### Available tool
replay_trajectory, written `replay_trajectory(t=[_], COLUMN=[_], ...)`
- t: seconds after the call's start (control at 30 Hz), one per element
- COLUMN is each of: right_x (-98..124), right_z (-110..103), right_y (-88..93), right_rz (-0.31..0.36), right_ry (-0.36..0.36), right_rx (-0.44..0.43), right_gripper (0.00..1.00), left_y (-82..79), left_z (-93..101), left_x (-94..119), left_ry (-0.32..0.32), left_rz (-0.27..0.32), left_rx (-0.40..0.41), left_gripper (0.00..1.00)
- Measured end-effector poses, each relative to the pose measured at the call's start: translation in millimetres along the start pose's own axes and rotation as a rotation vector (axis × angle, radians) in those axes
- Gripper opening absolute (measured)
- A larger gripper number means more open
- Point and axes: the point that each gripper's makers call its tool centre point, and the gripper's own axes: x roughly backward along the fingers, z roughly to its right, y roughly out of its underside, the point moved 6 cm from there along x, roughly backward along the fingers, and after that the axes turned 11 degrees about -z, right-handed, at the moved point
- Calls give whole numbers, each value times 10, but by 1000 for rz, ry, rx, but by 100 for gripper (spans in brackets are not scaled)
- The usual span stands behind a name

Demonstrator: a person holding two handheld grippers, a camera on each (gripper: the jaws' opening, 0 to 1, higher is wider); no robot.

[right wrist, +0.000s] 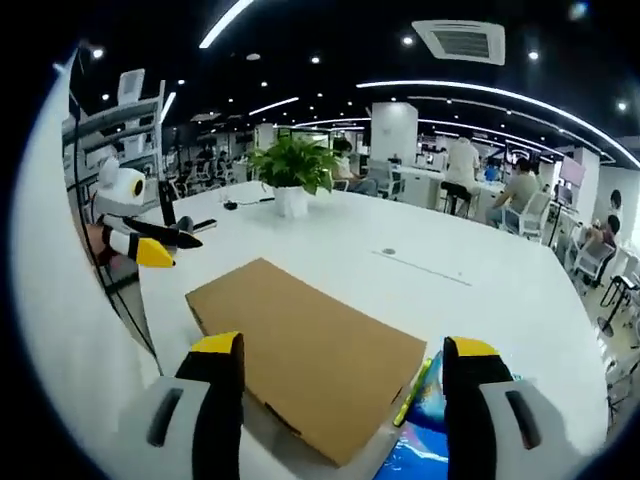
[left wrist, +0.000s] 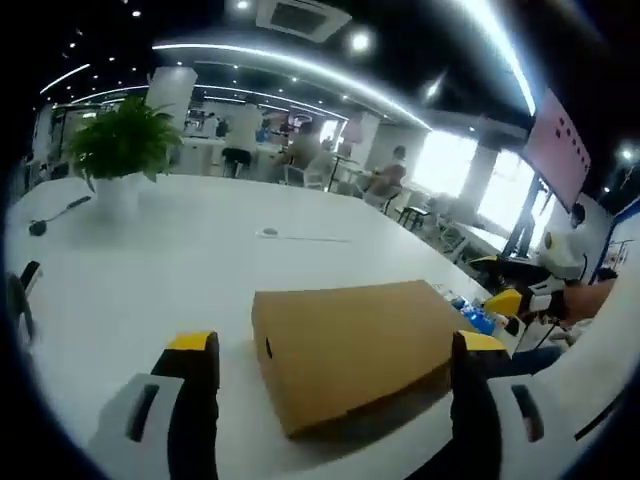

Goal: Operate the shoe box by opening the lid, removing the specified soft item, and placing it in the target area until the item is outside and the box remains undamaged.

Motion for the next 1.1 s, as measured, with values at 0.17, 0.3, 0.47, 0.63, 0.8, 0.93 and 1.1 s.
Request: replay_trajectory(t=[0.17,0.3,0.47,0.63,0.8,0.93,1.1], right_x=[47,95,294,371,218,176,185], right_z=[-49,-33,-18,-81,-133,-144,-104], right_y=[-99,-114,-294,-360,-107,87,194], right_rz=[141,222,496,617,515,497,479], right_ry=[-73,-94,41,96,66,67,122], right_rx=[-75,-166,53,181,150,74,12], right_gripper=[98,98,100,100,100,99,99], left_y=[25,-99,-194,-120,143,184,243], left_z=[35,90,177,202,211,262,203], left_x=[71,134,150,46,-71,-60,-141], left_ry=[-12,-8,31,42,32,117,55], left_rz=[51,215,344,332,189,273,198], left_rx=[27,-12,-61,-114,-259,-196,-156], left_gripper=[99,99,99,99,97,93,99])
